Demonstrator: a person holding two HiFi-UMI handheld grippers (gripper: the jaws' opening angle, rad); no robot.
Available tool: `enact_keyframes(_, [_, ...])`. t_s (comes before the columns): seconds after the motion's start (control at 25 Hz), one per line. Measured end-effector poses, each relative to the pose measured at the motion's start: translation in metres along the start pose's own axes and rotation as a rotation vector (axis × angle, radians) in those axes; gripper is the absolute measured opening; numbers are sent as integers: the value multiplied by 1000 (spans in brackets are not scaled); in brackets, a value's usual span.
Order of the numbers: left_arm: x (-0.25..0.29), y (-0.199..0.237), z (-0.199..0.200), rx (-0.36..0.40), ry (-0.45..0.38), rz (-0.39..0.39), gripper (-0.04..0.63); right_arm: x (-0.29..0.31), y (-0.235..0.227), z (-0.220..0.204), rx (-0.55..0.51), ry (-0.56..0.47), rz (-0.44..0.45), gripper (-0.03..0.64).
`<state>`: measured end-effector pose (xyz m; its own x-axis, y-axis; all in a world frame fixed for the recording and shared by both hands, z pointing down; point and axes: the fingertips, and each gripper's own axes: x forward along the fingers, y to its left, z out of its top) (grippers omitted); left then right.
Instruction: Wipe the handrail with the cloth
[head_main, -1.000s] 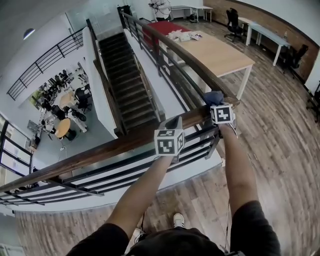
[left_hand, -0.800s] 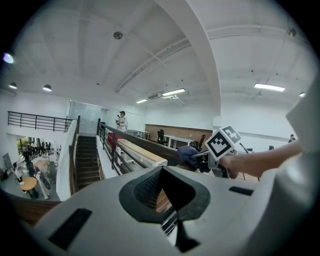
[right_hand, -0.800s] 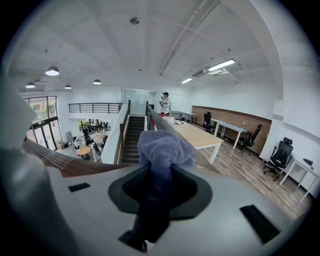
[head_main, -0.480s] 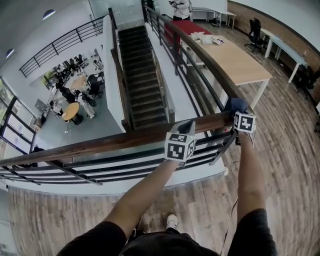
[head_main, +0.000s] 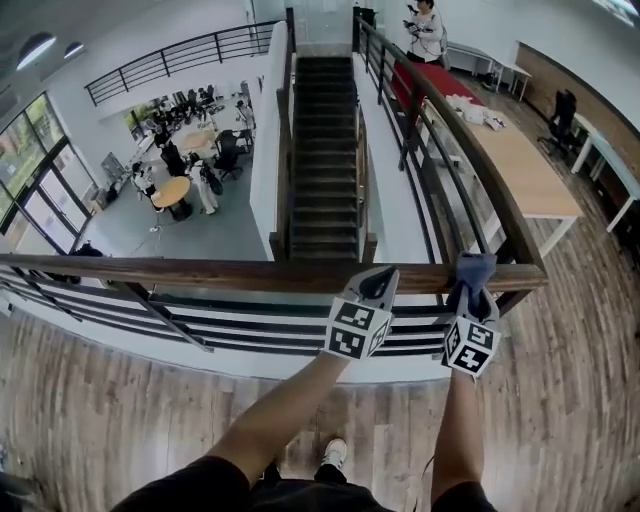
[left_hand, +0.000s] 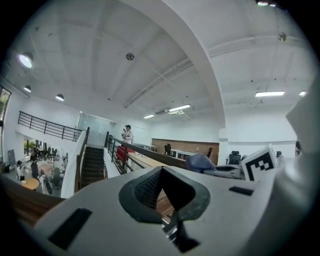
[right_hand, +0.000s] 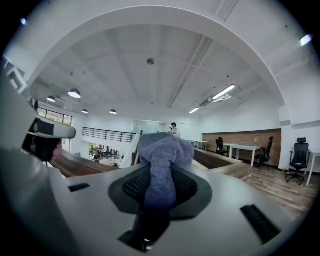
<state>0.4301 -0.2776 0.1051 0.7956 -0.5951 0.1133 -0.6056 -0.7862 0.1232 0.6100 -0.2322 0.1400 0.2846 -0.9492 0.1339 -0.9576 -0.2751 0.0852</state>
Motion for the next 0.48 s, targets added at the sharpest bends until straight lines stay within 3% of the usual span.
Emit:
enact_keyframes(0.2, [-92,52,3,20,-36,52,-2,-45,157,14,7,-6,169,92])
enact_keyframes(0.36, [-160,118,-19,13,-11,143,-2,-67,273,16,20,1,304,92])
enact_keyframes(0.48, [-219,178,-39,-36,-1,231,-2,-79,353,8,21,20,371,92])
